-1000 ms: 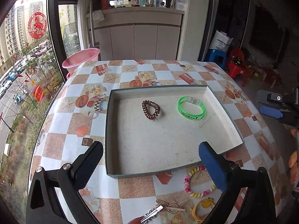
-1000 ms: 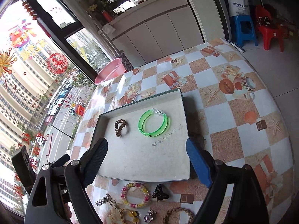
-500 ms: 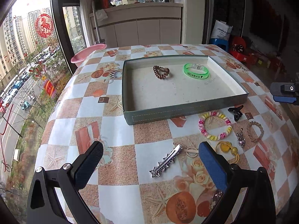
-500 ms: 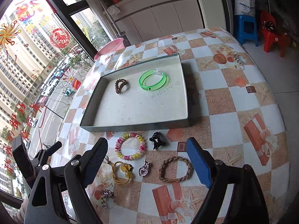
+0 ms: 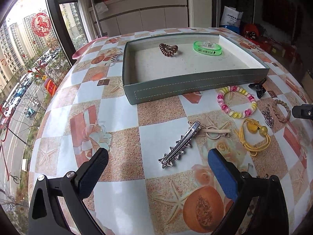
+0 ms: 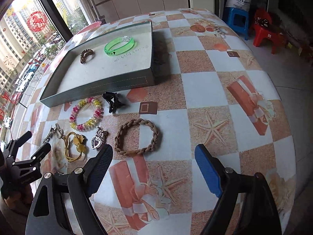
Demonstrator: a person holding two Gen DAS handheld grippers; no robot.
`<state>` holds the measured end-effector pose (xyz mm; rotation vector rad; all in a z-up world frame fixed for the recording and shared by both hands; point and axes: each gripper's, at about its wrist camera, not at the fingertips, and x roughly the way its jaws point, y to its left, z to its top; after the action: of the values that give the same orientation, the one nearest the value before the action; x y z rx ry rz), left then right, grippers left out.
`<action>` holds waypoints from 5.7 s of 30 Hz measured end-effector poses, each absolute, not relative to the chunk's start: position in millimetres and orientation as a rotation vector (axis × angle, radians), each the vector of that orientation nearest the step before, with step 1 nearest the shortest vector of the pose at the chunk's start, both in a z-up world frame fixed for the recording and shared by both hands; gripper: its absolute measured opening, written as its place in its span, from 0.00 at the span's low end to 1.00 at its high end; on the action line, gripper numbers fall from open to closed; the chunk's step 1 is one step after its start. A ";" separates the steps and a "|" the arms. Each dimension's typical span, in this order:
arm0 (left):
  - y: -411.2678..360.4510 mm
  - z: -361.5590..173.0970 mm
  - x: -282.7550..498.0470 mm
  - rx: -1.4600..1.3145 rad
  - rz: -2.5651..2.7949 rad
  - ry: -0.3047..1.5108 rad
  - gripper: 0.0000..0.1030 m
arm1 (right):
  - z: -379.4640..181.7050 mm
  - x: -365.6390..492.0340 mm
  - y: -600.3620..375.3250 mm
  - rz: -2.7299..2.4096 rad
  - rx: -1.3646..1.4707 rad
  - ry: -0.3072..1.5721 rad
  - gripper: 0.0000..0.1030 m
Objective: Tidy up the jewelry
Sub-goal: 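Grasp the silver hair clip with the left tool while the right tool grasps the braided brown bracelet, then carry the clip and bracelet into the tray and open both tools, then withdraw both open tools from the tray toward the remaining jewelry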
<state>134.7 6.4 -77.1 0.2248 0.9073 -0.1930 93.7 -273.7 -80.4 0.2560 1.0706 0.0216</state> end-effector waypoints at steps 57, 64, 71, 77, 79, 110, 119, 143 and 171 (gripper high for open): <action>-6.9 -44.5 125.1 0.110 -0.386 0.880 0.30 | -60.6 88.0 -255.3 0.075 0.178 1.008 0.07; -6.9 -30.9 125.8 0.091 -0.395 0.856 0.30 | -43.2 87.3 -254.0 0.094 0.191 0.967 0.07; -8.2 -11.7 132.6 0.058 -0.397 0.815 0.30 | -22.3 96.9 -252.8 0.130 0.227 0.927 0.07; -12.1 1.4 152.0 0.039 -0.386 0.787 0.30 | -4.6 117.4 -246.2 0.152 0.212 0.901 0.06; -12.6 2.9 161.8 0.025 -0.381 0.786 0.30 | 0.4 127.0 -244.8 0.157 0.212 0.888 0.06; -47.2 -63.5 310.5 0.103 -0.214 0.913 0.30 | -77.0 285.7 -247.8 0.102 0.273 1.046 0.06; -51.4 -73.3 318.0 0.117 -0.192 0.932 0.30 | -79.8 291.8 -237.1 0.072 0.160 1.031 0.07; -54.6 -42.4 294.3 0.133 -0.188 0.893 0.30 | -35.0 250.3 -257.2 0.108 0.291 0.941 0.57; -23.7 -10.1 189.2 0.096 -0.197 0.840 1.00 | -15.0 156.3 -264.5 0.145 0.322 0.927 0.87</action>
<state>189.2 -23.7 -10.1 0.0961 0.8403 -0.1967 156.3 -264.5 -15.0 0.3223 0.9268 0.1447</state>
